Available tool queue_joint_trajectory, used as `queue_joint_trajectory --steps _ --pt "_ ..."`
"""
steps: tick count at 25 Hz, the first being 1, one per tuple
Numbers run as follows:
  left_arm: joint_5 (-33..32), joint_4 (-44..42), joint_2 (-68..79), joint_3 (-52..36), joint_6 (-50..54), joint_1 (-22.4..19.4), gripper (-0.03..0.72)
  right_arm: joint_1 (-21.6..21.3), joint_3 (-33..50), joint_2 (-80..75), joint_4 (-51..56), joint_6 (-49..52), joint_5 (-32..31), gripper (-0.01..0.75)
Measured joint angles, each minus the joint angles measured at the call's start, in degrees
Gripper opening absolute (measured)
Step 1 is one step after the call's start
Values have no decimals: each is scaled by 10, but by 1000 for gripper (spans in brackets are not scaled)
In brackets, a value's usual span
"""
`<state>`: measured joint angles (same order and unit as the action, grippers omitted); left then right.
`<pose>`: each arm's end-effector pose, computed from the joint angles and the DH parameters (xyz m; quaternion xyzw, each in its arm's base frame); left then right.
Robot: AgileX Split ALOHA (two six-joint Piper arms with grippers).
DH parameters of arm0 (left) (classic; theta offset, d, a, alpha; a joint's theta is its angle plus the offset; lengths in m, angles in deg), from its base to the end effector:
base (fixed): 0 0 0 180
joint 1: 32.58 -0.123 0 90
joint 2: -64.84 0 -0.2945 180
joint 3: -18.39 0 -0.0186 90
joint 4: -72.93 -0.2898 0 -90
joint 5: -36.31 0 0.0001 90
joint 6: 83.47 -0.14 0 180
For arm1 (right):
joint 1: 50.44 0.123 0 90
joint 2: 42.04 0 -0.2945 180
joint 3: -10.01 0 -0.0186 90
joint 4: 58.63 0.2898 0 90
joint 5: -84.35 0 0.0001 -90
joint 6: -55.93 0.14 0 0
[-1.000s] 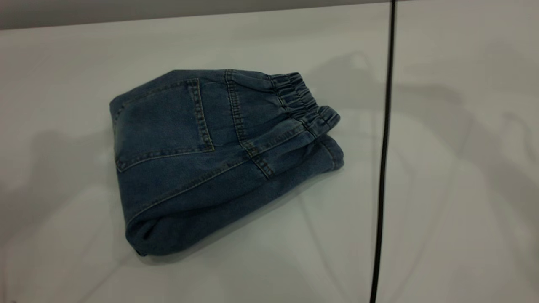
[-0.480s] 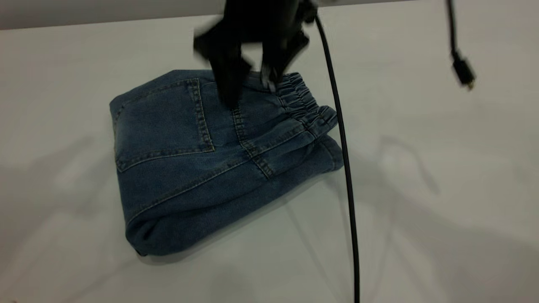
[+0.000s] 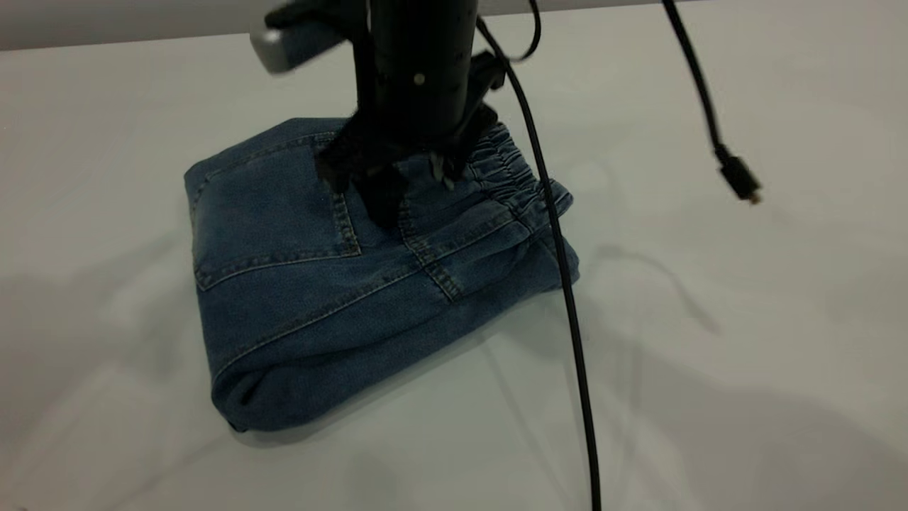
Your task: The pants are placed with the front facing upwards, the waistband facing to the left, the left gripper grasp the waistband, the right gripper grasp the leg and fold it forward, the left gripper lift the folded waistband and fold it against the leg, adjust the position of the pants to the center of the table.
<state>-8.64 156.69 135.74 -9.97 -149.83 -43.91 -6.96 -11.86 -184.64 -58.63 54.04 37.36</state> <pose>0.3023 -0.0398 0.3465 0.0571 0.7691 -0.3191 0.5507 0.3789 0.3594 0.0330 -0.3835 0.9173 0.0380 0.1000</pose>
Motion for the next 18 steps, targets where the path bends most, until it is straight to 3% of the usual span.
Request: queue_joint_trajectory --steps 7,18 --pt "-4 1 0 0 0 0 498 0 0 -29 31 19 0 475" --pt "-9 8 -1 0 0 1 497 -1 0 -31 -8 214 -38 462"
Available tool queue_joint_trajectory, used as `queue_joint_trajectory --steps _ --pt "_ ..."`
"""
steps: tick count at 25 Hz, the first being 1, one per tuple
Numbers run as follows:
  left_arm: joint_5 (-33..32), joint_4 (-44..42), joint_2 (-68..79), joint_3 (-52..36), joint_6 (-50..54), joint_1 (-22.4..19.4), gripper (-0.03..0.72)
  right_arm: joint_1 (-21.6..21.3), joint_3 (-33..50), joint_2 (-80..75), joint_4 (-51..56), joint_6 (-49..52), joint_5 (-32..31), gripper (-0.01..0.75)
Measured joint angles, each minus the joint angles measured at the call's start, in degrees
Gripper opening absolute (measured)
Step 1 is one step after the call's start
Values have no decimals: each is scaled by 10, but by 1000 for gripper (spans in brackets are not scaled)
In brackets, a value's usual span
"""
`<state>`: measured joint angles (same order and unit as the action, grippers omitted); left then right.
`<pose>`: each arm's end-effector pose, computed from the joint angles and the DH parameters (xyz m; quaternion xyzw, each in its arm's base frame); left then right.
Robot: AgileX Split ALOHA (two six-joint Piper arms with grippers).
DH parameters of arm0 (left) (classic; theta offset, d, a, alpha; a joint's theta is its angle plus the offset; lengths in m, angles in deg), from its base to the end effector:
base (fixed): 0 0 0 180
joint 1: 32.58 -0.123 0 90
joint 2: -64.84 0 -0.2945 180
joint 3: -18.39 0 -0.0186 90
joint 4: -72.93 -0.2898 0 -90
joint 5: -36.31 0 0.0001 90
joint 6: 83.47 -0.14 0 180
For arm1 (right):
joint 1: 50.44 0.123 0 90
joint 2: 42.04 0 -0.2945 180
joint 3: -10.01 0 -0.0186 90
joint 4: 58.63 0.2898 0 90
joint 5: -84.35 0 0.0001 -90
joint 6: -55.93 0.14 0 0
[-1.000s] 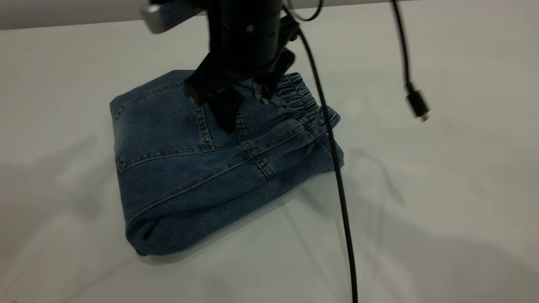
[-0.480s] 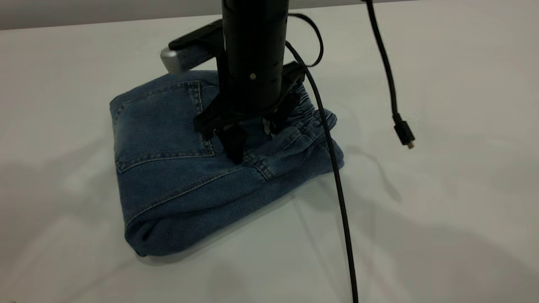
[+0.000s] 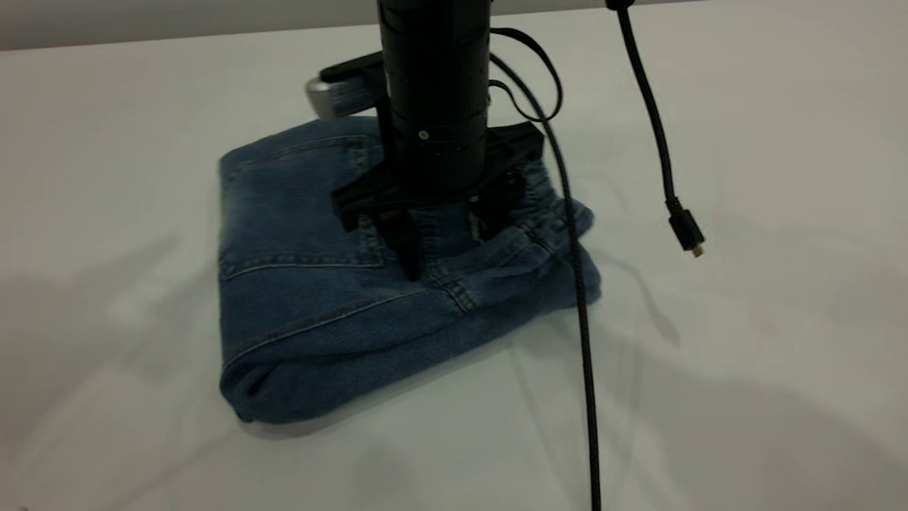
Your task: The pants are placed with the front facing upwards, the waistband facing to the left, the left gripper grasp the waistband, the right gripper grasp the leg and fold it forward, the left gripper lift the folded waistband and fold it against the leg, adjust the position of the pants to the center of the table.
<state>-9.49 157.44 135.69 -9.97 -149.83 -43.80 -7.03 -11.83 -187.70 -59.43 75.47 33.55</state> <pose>0.3011 -0.0422 0.3481 0.0588 0.7656 -0.3288 0.5498 0.3696 0.3475 0.0039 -0.2106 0.9764 0.0197 0.0430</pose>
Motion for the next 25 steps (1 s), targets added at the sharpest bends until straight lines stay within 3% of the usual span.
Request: queue_joint_trajectory --steps 11,19,25 --pt "-4 12 0 0 0 0 497 -2 0 -2 27 214 0 461" --pt "-16 22 0 0 0 0 497 -7 2 -2 62 305 25 461" --pt "-17 24 0 0 0 0 497 -42 1 -2 79 316 10 459"
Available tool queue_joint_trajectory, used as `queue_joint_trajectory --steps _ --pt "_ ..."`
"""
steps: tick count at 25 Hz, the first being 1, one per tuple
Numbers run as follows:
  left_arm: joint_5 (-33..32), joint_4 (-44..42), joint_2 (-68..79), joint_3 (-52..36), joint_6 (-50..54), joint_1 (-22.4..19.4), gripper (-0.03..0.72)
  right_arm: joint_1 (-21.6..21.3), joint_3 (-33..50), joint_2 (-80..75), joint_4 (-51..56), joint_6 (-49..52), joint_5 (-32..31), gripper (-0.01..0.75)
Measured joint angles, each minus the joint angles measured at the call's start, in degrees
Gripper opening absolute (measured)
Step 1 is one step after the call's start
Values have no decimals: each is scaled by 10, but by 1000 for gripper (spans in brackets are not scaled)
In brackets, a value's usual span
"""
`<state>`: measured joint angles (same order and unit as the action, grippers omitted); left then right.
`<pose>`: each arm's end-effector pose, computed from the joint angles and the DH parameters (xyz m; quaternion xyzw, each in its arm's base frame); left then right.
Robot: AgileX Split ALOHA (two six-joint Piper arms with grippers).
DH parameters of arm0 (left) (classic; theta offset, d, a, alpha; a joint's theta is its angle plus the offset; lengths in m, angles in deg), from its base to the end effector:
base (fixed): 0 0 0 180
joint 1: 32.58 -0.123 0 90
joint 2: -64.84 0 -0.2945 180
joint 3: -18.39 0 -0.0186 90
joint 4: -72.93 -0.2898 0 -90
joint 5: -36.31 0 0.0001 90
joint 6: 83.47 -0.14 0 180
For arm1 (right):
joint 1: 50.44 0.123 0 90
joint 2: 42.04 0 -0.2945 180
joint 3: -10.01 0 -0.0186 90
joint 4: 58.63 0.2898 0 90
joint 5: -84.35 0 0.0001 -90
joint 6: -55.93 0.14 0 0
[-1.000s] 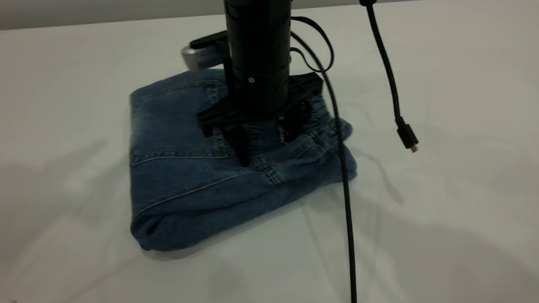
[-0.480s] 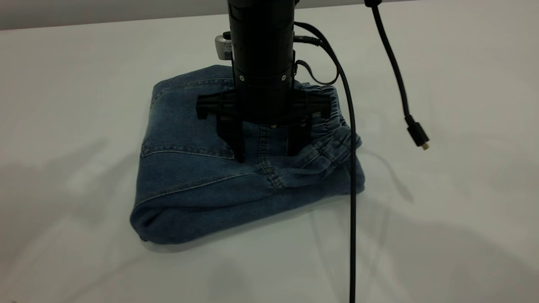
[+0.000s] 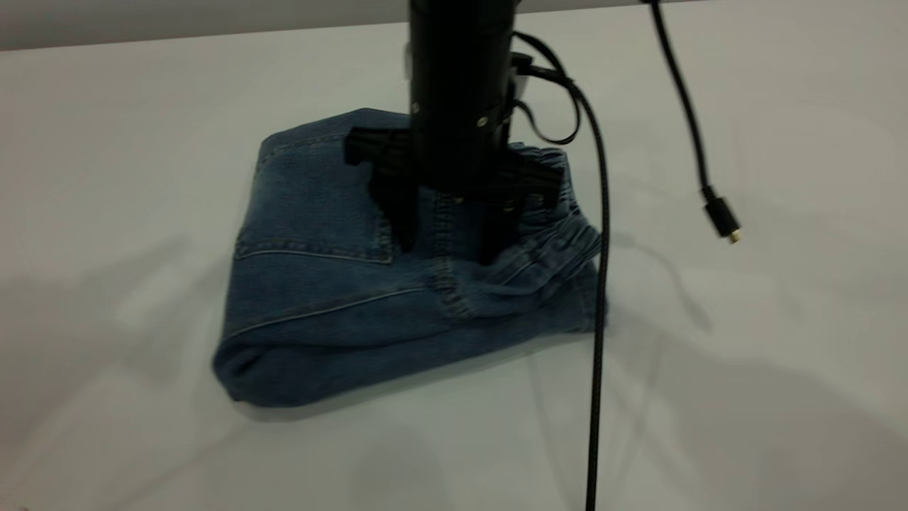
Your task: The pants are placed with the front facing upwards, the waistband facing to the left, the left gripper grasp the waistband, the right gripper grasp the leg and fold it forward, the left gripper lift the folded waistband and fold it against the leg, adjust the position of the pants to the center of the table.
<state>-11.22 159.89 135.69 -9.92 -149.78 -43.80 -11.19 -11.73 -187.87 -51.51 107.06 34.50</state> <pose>0.2995 -0.0458 0.3530 0.0558 0.7549 -0.3528 0.5500 0.3859 0.3325 0.0028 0.1404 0.9874 0.0723 0.0021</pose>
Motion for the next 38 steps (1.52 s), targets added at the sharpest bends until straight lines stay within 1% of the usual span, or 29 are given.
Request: queue_joint_trajectory --steps 4,9,12,15,18,20,22,26,30,32,38 --pt "0 0 0 0 0 0 497 -12 -1 17 -42 -21 -33 459" --pt "0 0 0 0 -2 0 497 -11 -17 77 -131 -21 -36 459" --pt "-2 0 0 0 -2 0 497 -11 -47 114 -193 -29 -73 459" --pt "-18 0 0 0 -2 0 497 -10 -85 149 -245 -84 -119 459" --pt "-46 -6 -1 0 -2 0 497 -9 -125 185 -266 -167 -179 459" --pt "-64 -20 -2 0 -2 0 497 -9 -148 205 -259 -236 -200 459" --pt "-67 -49 -15 0 9 0 497 -9 -152 234 -231 -299 -203 459" --pt "-82 -113 -68 0 63 0 497 -9 -136 294 -164 -398 -204 459" --pt "-80 -181 -140 0 127 0 497 -8 -93 375 -100 -467 -204 459" --pt "-82 -232 -179 0 168 0 497 -8 -58 427 -94 -483 -203 459" --pt "-112 -411 -312 0 330 0 497 -8 67 602 -103 -481 -203 459"
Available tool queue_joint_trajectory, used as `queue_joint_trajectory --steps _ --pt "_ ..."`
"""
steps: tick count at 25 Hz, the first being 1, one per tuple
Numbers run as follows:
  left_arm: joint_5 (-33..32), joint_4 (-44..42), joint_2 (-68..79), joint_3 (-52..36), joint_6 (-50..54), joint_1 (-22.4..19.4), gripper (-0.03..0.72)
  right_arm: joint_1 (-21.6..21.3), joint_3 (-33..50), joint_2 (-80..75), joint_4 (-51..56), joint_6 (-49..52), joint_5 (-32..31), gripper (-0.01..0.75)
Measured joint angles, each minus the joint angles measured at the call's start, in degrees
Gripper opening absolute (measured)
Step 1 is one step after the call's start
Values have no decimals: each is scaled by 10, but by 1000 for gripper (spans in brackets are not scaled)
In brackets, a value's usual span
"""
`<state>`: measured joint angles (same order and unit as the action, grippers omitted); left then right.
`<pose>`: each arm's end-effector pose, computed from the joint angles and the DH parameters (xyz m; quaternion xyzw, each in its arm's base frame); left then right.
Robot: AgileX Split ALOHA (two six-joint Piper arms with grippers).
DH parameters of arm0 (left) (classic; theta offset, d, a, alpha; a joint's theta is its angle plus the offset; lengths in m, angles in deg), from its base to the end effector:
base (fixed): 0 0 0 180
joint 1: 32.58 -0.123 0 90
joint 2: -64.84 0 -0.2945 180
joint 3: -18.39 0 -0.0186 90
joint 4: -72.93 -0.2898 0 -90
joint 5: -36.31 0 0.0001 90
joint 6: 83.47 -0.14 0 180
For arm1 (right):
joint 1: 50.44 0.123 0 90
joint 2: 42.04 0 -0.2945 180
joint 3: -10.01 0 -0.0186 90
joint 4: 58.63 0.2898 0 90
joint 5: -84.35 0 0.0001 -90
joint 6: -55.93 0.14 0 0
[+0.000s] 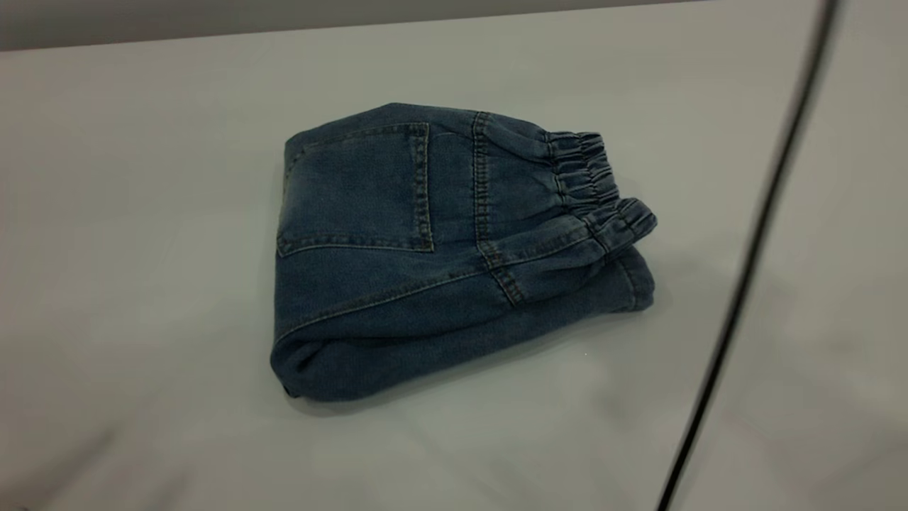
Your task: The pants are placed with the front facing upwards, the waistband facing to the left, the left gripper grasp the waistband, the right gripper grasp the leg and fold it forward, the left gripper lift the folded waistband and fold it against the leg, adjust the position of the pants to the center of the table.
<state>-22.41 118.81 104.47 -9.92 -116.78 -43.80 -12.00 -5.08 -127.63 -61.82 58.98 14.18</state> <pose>0.1475 -0.0583 0.3870 0.1269 0.8137 -0.2029 0.5297 0.2653 0.2012 0.4227 -0.2862 0.8968 0.0931 0.3244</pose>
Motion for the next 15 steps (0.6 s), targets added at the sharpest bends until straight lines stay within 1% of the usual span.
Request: queue_joint_trajectory --steps 3,6,10,13,15 --pt "-7 -73 -55 0 74 0 497 0 69 92 -2 23 0 459" --pt "-51 -123 -95 0 138 1 494 0 144 184 0 41 7 459" --pt "-82 -170 -152 -27 198 7 476 0 262 310 9 19 59 459" --pt "-86 -199 -199 -70 222 7 459 0 358 408 9 12 95 459" --pt "-95 -211 -225 -102 236 7 456 0 425 474 9 12 107 459"
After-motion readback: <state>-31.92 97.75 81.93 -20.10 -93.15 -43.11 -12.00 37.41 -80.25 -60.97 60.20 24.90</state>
